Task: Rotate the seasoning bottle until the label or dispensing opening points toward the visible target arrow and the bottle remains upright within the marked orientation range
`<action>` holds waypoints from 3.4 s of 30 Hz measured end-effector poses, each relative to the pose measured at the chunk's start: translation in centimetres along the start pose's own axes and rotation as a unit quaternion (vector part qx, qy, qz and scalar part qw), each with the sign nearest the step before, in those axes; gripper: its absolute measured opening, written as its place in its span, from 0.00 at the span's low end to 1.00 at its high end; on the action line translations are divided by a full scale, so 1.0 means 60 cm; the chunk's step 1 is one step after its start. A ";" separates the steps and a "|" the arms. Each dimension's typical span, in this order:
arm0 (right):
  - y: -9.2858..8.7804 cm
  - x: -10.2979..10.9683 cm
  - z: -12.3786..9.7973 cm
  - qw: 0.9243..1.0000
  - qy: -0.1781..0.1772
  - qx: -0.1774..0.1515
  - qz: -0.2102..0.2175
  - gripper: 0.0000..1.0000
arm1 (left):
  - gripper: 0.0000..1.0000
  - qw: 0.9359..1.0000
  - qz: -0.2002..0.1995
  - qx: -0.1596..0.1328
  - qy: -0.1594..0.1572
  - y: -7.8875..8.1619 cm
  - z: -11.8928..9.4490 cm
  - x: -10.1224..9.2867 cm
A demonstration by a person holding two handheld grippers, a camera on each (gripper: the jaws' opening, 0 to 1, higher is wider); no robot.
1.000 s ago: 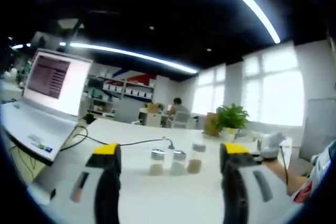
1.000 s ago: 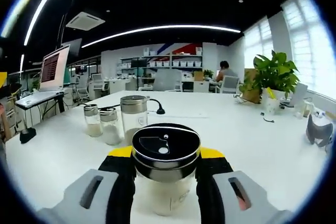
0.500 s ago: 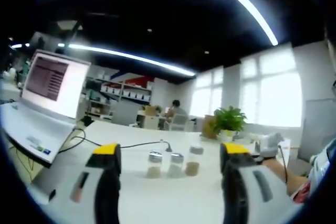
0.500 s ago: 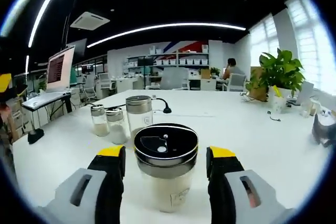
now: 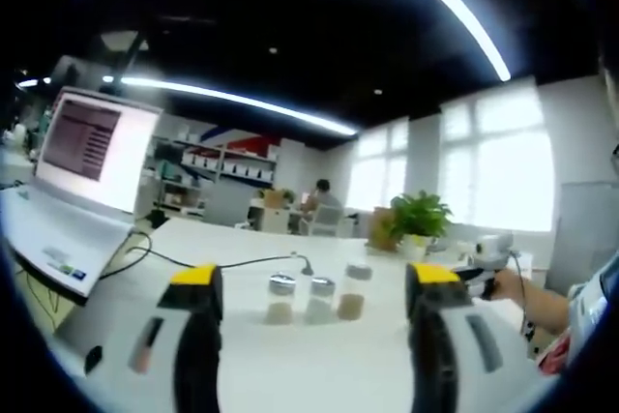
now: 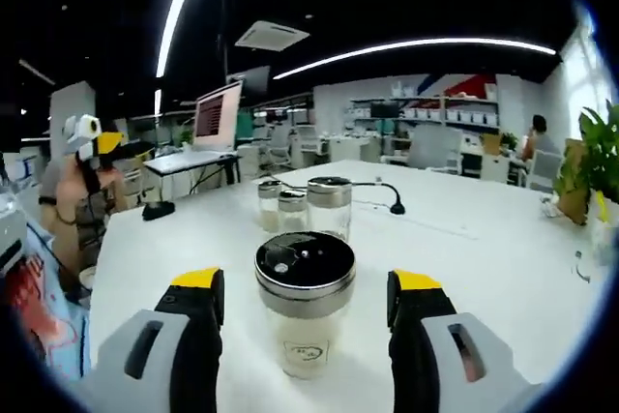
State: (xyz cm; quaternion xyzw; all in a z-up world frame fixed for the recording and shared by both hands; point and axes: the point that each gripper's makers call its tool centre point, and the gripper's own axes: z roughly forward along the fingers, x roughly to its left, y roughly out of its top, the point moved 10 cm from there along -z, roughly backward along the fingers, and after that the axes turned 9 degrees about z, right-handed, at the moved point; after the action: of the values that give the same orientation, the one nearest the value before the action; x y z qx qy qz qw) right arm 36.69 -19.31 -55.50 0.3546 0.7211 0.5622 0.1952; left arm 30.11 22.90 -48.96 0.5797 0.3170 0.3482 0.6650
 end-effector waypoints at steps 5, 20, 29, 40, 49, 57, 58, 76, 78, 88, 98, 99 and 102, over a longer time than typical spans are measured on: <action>0.020 -0.025 -0.002 0.994 0.094 -0.060 0.007 0.59 | 0.82 1.000 0.000 0.007 -0.001 -0.005 0.003 0.001; 0.024 -0.035 0.043 0.975 0.213 -0.035 -0.044 0.51 | 0.82 1.000 -0.005 0.008 -0.009 -0.004 0.004 0.001; 0.016 -0.040 0.048 0.974 0.220 -0.061 -0.003 0.45 | 0.82 1.000 -0.007 0.008 -0.007 -0.006 0.004 -0.002; 0.018 -0.029 0.044 0.982 0.181 -0.049 0.002 0.44 | 0.82 1.000 -0.009 0.011 -0.012 -0.009 0.007 -0.003; 0.015 -0.008 0.043 0.994 0.083 -0.063 0.012 0.44 | 0.81 1.000 -0.010 0.019 -0.008 -0.012 0.009 0.002; 0.009 0.029 0.041 0.993 -0.069 -0.086 0.036 0.44 | 0.81 1.000 -0.011 0.024 -0.013 -0.013 0.011 0.001; 0.009 0.033 0.042 0.991 -0.086 -0.092 0.038 0.44 | 0.81 1.000 -0.012 0.025 -0.014 -0.014 0.011 0.000; -0.001 0.085 0.061 0.941 -0.311 -0.128 0.046 0.45 | 0.81 0.999 -0.013 0.025 -0.016 -0.011 0.006 0.002; 0.000 0.085 0.060 0.940 -0.315 -0.126 0.045 0.45 | 0.81 0.999 -0.013 0.025 -0.015 -0.011 0.006 0.001; 0.002 0.086 0.055 0.939 -0.320 -0.115 0.046 0.45 | 0.81 0.999 -0.014 0.033 -0.021 -0.017 0.011 -0.004; 0.031 0.095 0.040 0.943 -0.294 -0.157 0.013 0.74 | 0.81 0.999 -0.015 0.037 -0.020 -0.018 0.010 -0.003; 0.044 0.101 0.032 0.942 -0.285 -0.176 0.004 0.76 | 0.81 0.999 -0.015 0.036 -0.020 -0.017 0.010 -0.003; 0.074 0.111 0.011 0.944 -0.272 -0.187 -0.023 0.73 | 0.81 0.999 -0.016 0.037 -0.019 -0.018 0.009 0.000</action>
State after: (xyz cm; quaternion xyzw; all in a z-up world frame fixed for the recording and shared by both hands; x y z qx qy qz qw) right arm 33.99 -13.45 -50.68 0.4348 0.5305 0.5642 0.4596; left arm 30.68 22.52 -49.94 0.6051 0.3266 0.3147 0.6544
